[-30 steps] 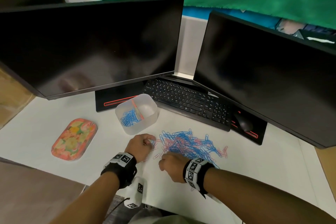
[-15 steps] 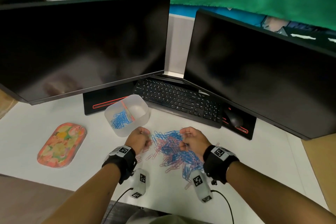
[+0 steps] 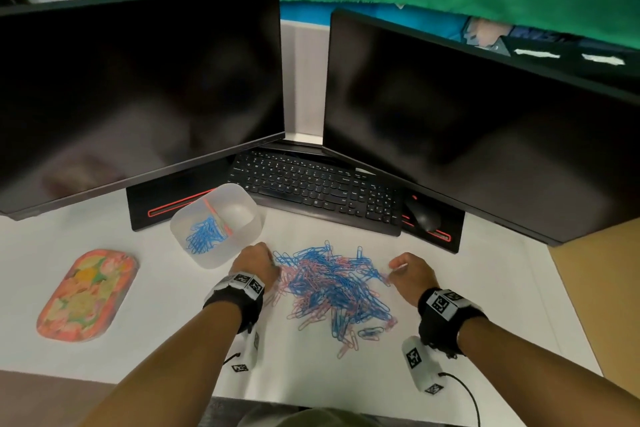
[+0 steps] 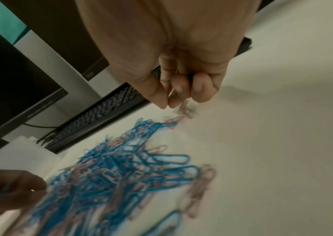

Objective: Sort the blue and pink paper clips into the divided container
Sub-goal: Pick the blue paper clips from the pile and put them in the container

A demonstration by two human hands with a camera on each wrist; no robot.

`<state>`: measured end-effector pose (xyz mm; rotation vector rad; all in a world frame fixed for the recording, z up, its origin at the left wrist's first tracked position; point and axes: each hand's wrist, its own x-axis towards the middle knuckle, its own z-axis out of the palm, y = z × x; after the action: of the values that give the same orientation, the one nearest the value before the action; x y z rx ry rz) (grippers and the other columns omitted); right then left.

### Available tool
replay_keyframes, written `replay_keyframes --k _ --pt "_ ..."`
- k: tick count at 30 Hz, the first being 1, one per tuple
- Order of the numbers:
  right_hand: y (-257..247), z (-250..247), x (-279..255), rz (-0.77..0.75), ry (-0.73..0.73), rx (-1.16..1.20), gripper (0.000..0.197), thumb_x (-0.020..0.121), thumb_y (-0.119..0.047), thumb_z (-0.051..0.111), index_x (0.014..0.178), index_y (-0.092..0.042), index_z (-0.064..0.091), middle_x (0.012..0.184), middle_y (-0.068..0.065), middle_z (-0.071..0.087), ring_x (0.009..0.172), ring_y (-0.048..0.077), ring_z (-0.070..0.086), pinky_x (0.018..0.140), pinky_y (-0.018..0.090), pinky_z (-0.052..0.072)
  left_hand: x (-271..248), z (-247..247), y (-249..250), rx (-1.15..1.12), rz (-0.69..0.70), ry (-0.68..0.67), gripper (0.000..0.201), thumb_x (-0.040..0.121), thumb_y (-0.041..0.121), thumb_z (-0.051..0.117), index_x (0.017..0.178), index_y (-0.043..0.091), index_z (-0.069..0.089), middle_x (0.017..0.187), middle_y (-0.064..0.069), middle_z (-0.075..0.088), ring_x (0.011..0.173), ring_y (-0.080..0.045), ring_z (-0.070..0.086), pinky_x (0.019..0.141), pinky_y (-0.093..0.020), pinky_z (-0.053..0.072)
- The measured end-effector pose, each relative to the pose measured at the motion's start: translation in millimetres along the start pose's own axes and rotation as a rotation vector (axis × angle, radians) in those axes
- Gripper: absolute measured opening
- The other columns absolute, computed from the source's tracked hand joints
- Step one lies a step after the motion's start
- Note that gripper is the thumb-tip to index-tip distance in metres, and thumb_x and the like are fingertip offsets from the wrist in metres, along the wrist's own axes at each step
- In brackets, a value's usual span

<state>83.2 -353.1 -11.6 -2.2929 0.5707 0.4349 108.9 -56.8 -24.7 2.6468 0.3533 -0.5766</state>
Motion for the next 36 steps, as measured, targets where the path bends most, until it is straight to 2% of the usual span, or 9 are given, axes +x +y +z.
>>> replay_keyframes --k 5,9,13,17,21,26,29,32,36 --pt "15 -8 -4 -0.054 -0.001 -0.074 0.018 0.085 -0.002 0.053 0.084 -0.018 0.06 0.092 -0.002 0.063 0.084 0.016 0.055 0.072 0.02 0.038 0 -4 -1 -0.042 -0.042 -0.028 0.018 0.081 0.02 0.068 0.097 0.015 0.063 0.104 -0.007 0.066 0.094 -0.025 0.062 0.081 -0.031 0.053" --pt "9 -6 -7 -0.162 -0.05 -0.157 0.017 0.086 -0.002 0.05 0.089 -0.016 0.06 0.089 0.001 0.061 0.083 0.019 0.056 0.062 0.019 0.039 -3 -8 2 -0.101 -0.062 0.004 0.014 0.082 0.01 0.061 0.093 0.015 0.067 0.098 -0.005 0.067 0.09 -0.024 0.063 0.079 -0.029 0.054" --pt "-3 1 -4 -0.274 -0.079 -0.215 0.014 0.084 -0.006 0.058 0.093 -0.016 0.06 0.088 0.001 0.058 0.083 0.02 0.057 0.072 0.024 0.047 -4 -9 1 -0.17 -0.051 0.035 0.016 0.082 0.007 0.06 0.092 0.016 0.068 0.096 -0.003 0.067 0.084 -0.019 0.058 0.075 -0.023 0.047" --pt "-5 10 2 -0.303 -0.11 -0.318 0.023 0.085 -0.006 0.059 0.107 -0.013 0.062 0.1 0.005 0.061 0.093 0.021 0.059 0.082 0.026 0.048 -6 -8 1 -0.3 -0.021 0.059 0.018 0.089 0.008 0.05 0.09 0.017 0.066 0.091 0.0 0.062 0.084 -0.017 0.054 0.077 -0.023 0.042" --pt "-4 11 5 -0.308 -0.109 -0.312 0.025 0.086 -0.001 0.053 0.106 -0.01 0.064 0.106 0.01 0.064 0.094 0.023 0.06 0.08 0.022 0.045 -8 -5 0 -0.464 -0.013 0.032 0.026 0.093 0.006 0.044 0.092 0.012 0.07 0.087 -0.001 0.064 0.082 -0.021 0.058 0.084 -0.028 0.047" --pt "2 3 6 -0.287 -0.118 -0.268 0.028 0.091 -0.004 0.047 0.113 -0.01 0.063 0.114 0.008 0.061 0.104 0.023 0.058 0.087 0.022 0.043 -12 -3 0 -0.873 -0.153 -0.076 0.027 0.096 -0.001 0.037 0.09 0.004 0.062 0.07 -0.012 0.06 0.048 -0.012 0.06 0.048 -0.021 0.05" --pt "4 -1 7 -0.184 -0.207 -0.116 0.023 0.092 -0.007 0.045 0.105 -0.011 0.064 0.098 0.005 0.063 0.088 0.018 0.057 0.076 0.022 0.043 -15 -5 3 -1.051 -0.224 -0.13 0.025 0.099 0.001 0.034 0.087 0.006 0.056 0.066 -0.011 0.054 0.042 -0.014 0.056 0.043 -0.022 0.045" --pt "-7 -5 4 -0.023 -0.329 0.222 0.023 0.084 -0.007 0.04 0.074 -0.008 0.06 0.059 0.006 0.052 0.055 0.019 0.043 0.051 0.023 0.033 -19 -8 5 -1.166 -0.269 -0.189 0.02 0.097 0.006 0.038 0.087 0.008 0.055 0.062 -0.01 0.054 0.044 -0.019 0.05 0.046 -0.023 0.04" --pt "-25 -2 -5 0.034 -0.382 0.542 0.032 0.082 0.002 0.03 0.06 -0.003 0.052 0.058 0.013 0.042 0.047 0.021 0.035 0.046 0.026 0.028 -27 -16 10 -1.201 -0.259 -0.224 0.017 0.096 0.01 0.041 0.086 0.01 0.054 0.061 -0.006 0.049 0.048 -0.017 0.045 0.049 -0.023 0.036"
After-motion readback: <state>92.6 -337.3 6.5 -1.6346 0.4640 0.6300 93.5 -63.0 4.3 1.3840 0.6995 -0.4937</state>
